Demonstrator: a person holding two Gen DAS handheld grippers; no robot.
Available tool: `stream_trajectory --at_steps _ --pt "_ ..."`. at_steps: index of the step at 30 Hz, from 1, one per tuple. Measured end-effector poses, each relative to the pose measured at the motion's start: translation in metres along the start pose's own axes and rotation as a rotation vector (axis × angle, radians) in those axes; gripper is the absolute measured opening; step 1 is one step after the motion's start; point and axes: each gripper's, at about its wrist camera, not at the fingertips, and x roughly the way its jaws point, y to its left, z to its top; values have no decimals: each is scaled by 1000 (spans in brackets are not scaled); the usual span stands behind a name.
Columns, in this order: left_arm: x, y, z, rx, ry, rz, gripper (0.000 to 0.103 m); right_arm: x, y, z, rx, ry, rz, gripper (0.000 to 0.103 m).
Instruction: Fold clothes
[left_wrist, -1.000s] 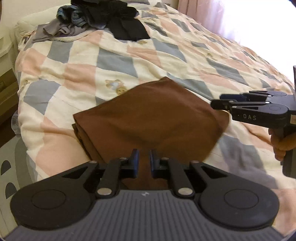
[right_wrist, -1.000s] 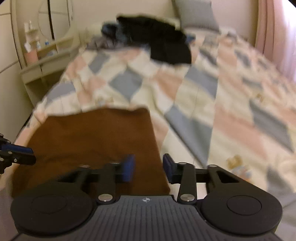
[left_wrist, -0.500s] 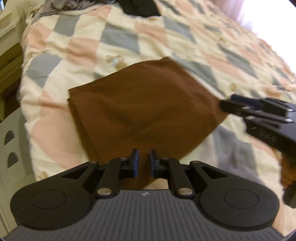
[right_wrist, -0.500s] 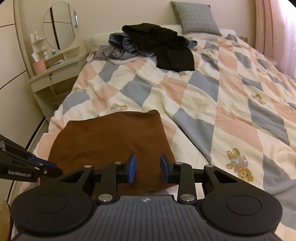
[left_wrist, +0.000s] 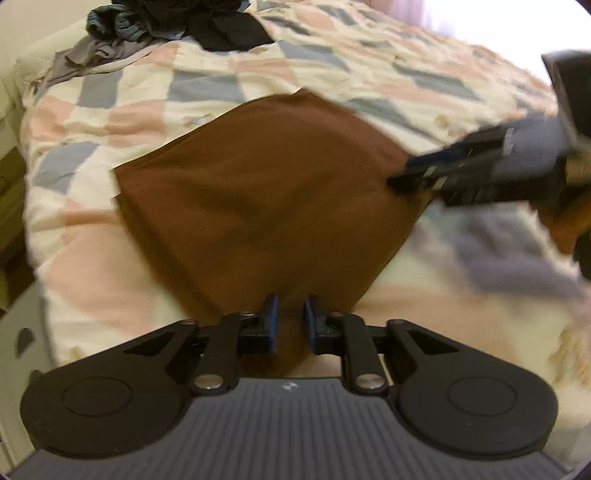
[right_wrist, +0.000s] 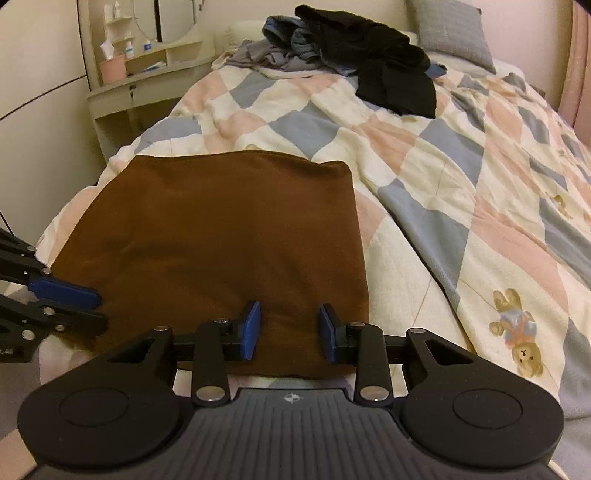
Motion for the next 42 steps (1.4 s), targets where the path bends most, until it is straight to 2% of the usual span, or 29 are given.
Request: stream_trajectory --at_steps 2,4,5,6,9,10,12,14,15,17,20,24,27,30,31,33,36,39,40,41,42 --pt "-9 13 -2 -30 8 26 13 -7 0 4 21 -10 -7 34" --pt "-20 25 -2 -59 10 50 4 -13 0 8 43 -20 -15 34" --pt "-25 31 -2 -74 11 62 4 -17 0 9 53 -25 -19 34" --pt "-32 35 1 -85 -4 61 4 -20 0 11 64 -30 -22 32" --pt "-53 30 19 -94 -107 -5 5 -37 4 17 93 -89 -23 31" --pt "-52 25 24 -82 -126 -32 8 -39 6 18 95 -97 -16 31" --pt "-37 13 31 -36 -125 -35 10 -33 11 17 79 -82 -8 31" --pt "-9 9 32 -5 -68 -3 10 -23 8 14 67 -51 -19 29" --pt "3 14 30 -17 -31 12 10 -18 6 13 63 -34 -27 29" --pt "10 29 30 -58 -12 7 11 -14 -7 10 113 -7 -27 31" --pt "-1 51 45 -94 -51 14 10 -21 -23 20 151 10 -70 15" --pt "5 69 86 -99 -123 -1 10 -17 -32 54 167 -55 -23 16" --pt "22 79 110 -80 -130 2 13 14 -31 86 117 -52 -7 17" --pt "38 102 123 -115 -120 -7 16 48 -40 108 90 -19 -1 32" --pt "41 113 123 -146 -110 -13 18 58 -46 113 96 -8 4 34" --pt "48 139 119 -242 -79 -38 24 73 -63 119 168 20 44 35" --pt "58 171 105 -410 -35 -123 28 87 -94 118 359 46 140 35" --pt "70 188 94 -515 -6 -215 28 96 -113 113 512 54 221 36" --pt "74 189 92 -523 -5 -236 23 99 -117 112 545 56 247 36" --pt "76 188 92 -517 -14 -244 19 101 -119 111 571 58 274 32" --pt "76 187 91 -508 -25 -247 12 103 -120 111 584 56 285 20"
